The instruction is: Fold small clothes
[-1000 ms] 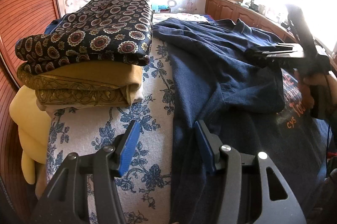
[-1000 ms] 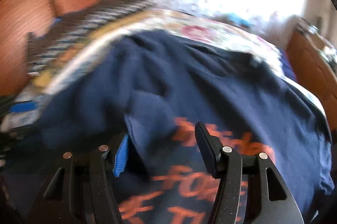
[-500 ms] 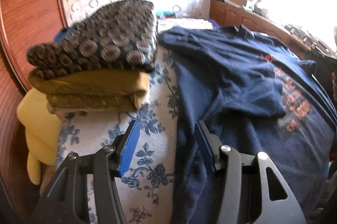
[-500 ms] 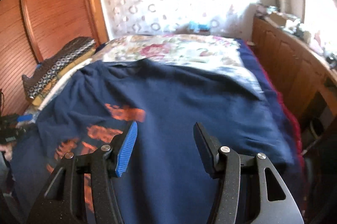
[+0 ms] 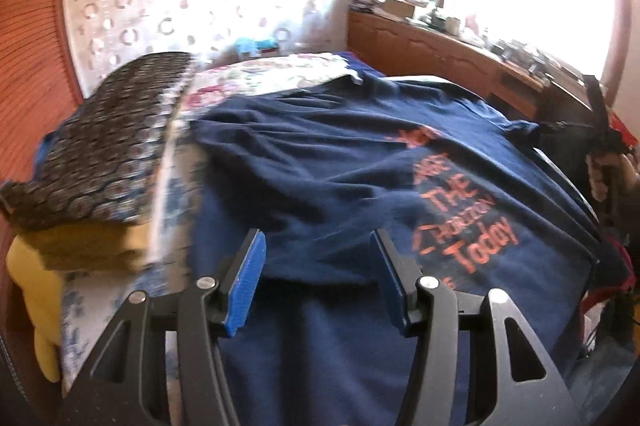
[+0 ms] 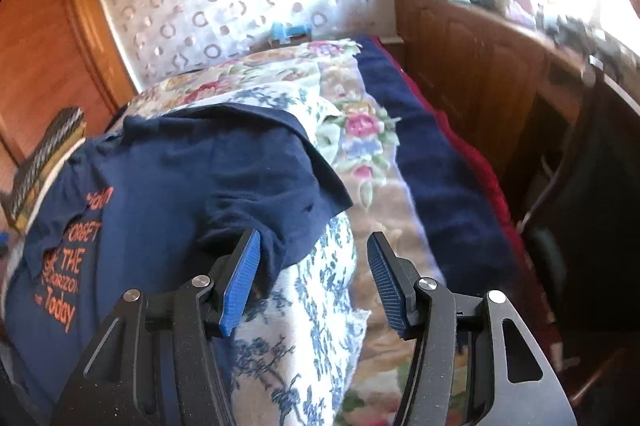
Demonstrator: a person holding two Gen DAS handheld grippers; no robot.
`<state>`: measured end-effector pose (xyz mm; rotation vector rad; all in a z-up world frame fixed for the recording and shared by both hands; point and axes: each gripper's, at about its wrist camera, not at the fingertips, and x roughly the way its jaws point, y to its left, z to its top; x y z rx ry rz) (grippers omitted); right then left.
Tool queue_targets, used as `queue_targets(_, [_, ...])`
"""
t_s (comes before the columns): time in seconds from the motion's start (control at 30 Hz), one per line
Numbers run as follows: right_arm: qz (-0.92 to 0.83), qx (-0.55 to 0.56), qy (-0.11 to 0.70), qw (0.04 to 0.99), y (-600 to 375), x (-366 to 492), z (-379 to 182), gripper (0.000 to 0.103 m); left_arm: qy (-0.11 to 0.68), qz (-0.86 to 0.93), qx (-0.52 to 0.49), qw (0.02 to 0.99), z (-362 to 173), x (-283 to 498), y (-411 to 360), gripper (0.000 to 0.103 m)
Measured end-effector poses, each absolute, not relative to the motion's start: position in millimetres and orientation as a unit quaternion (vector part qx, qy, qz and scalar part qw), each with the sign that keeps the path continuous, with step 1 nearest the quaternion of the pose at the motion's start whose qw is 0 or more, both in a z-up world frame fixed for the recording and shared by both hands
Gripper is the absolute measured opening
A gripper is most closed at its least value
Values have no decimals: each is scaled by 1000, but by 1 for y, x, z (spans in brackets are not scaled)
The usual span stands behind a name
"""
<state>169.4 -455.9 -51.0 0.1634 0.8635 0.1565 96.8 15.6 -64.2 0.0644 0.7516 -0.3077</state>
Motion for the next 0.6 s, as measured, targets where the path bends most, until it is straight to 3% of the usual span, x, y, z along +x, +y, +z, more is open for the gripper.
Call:
queue_targets(0.4, [85, 174, 432, 881, -466, 207, -70, 56, 408, -145, 41, 901, -91, 132, -13, 54])
queue_targets(0.5, [99, 180, 439, 875, -464, 214, -72, 45, 418, -136, 42, 897, -99, 136, -12, 54])
queue_targets(0.6, [107, 171, 444, 873, -458, 217, -72, 23, 418, -136, 41, 897, -104, 136, -12, 54])
